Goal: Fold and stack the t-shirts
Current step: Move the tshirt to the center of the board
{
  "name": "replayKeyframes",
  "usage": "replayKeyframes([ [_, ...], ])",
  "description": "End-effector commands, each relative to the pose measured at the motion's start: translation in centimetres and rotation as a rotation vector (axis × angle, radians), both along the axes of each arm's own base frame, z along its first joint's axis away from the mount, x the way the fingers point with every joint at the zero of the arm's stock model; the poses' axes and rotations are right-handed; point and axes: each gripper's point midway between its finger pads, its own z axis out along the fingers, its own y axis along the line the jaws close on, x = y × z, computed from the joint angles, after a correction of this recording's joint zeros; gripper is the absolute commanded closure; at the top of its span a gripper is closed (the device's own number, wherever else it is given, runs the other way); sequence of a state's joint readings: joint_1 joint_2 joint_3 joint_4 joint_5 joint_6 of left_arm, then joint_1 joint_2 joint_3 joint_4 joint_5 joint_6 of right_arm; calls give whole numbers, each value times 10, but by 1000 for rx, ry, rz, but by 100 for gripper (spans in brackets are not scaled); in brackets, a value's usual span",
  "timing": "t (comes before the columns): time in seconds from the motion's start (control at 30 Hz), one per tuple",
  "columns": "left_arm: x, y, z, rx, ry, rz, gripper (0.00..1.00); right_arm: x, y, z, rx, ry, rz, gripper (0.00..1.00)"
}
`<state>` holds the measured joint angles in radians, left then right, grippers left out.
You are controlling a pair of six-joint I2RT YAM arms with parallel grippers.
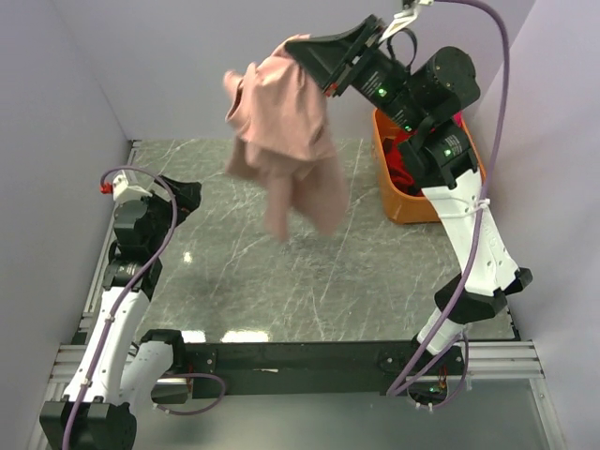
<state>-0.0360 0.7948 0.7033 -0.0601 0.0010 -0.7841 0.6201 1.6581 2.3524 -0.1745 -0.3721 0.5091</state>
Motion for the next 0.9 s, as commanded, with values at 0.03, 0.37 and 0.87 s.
replayKeyframes([
  [0.03,-11,15,3,-24,13,91,1,-11,7,10,29,-36,61,100],
  [0.37,-14,37,-38,-47,184,240,1,112,-56,-316,-159,713,-301,95],
  [0.87,-30,-21,-141,-111,523,-45,1,77,-164,-505,-544,1097,-736,18],
])
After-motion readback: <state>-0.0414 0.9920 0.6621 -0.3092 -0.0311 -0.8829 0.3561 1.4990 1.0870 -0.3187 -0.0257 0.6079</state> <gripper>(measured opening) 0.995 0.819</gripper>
